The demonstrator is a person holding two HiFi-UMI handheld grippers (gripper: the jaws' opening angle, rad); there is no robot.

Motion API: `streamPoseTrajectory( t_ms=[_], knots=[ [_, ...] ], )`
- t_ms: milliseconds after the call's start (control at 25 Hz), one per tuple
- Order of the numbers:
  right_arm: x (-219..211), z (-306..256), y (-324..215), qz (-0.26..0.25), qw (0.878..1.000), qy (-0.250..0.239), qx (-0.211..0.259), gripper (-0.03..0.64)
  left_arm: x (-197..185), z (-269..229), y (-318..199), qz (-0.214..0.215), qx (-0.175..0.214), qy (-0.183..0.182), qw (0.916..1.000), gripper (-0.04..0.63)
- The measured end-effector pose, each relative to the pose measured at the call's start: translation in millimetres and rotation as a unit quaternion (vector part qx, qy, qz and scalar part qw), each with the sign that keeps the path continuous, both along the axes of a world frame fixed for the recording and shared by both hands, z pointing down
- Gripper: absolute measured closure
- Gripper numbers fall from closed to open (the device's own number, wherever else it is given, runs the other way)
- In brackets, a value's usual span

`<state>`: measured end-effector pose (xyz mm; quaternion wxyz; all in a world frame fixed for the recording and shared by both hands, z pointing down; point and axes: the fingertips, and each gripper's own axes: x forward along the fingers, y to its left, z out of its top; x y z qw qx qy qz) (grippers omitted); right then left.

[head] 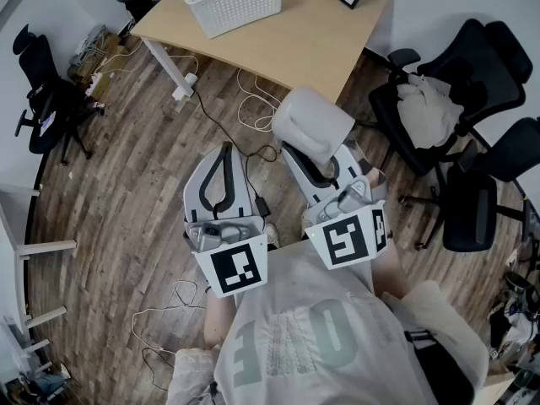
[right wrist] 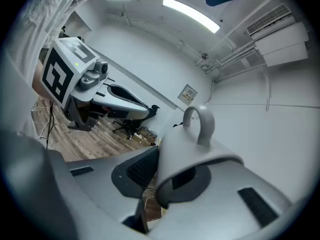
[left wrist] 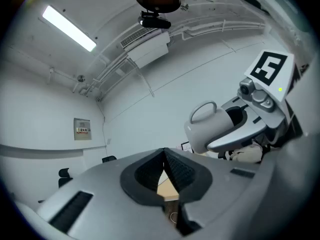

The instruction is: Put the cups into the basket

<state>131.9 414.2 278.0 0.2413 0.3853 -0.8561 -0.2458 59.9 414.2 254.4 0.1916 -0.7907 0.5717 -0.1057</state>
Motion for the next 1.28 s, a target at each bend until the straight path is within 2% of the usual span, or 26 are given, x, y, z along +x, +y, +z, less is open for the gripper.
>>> streamPoseTrajectory(
  t_ms=[120,320,640,800,1040,1200,1280],
  knots=[
    [-8.1,-0.9,0.6,-0.003,1.0,-0.009,-0.007,0.572,-5.9,2.2,-1.4,0.01,-0.009,0.009,0.9999,0.586],
    [-16.9,-0.6,-1.3,0.0,1.0,0.001,-0.004,0.572,-20.0,0.9,-2.8,0.009,-0.001,0.016,0.9998,0.586],
    [-46.5,2.6,-12.3,0.0,1.0,0.006,-0.013,0.572,-66.6,5.5,-14.9,-0.004,-0.005,0.01,0.9999,0.586],
    [-57.7,6.7,-21.8,0.014,1.0,0.005,-0.012,0.572,-86.3,2.5,-17.9,0.0,0.011,0.002,0.9999,0.586],
    [-61.0,15.5,-44.1,0.041,0.999,0.0,-0.013,0.572,-120.8,15.7,-39.7,-0.008,0.005,0.004,0.9999,0.586],
    [-49.8,24.9,-70.0,0.057,0.998,0.009,-0.022,0.572,-116.5,25.6,-72.6,-0.004,-0.009,0.011,0.9999,0.586],
    [-44.7,27.6,-87.5,0.055,0.998,0.002,-0.024,0.572,-108.2,24.0,-91.4,0.0,-0.004,0.013,0.9999,0.586]
  ],
)
